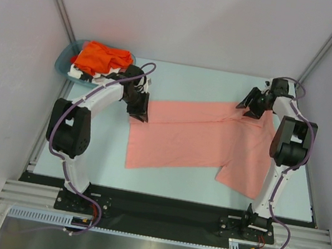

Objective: Fold and stack the t-shirts
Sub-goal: Fold the tshirt

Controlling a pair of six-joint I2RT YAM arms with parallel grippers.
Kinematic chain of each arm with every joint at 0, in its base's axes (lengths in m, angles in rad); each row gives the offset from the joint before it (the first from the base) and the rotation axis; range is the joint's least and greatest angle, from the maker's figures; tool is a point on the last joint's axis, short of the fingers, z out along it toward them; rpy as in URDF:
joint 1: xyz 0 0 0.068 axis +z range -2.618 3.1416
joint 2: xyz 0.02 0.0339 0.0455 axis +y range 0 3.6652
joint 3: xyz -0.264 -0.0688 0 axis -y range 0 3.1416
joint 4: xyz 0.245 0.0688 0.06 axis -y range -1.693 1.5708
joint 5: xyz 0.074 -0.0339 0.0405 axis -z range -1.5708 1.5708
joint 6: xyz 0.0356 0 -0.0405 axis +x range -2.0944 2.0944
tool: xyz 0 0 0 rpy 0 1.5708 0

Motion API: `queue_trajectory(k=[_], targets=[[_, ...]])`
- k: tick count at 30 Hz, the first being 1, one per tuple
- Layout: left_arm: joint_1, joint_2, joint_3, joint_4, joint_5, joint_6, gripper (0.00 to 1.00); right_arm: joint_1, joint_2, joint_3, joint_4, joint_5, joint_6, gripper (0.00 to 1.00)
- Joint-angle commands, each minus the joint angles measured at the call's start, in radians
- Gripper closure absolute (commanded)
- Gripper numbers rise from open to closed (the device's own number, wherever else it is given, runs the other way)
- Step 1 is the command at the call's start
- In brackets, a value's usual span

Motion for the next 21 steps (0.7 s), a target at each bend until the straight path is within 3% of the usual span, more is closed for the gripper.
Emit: queue_trajectory(k=[1, 7, 15, 21], targets=[[-0.004, -0.011, 0.018, 0.005, 0.007, 0.008, 0.74, 0.006, 0.016, 0.021, 0.006, -0.016, -0.034, 0.39], [-0.004, -0.013, 0.018, 0.002, 0.006, 0.013, 0.74, 0.011, 0.027, 0.009, 0.028, -0.054, -0.025, 0.40], [-0.003, -0.014, 0.016, 0.002, 0.004, 0.016, 0.74, 0.000, -0.033, -0.069, 0.061, -0.103, 0.049, 0.50], [0.000, -0.011, 0.013, 0.009, 0.009, 0.017, 0.75, -0.051, -0.087, -0.187, 0.148, -0.207, 0.233, 0.84]])
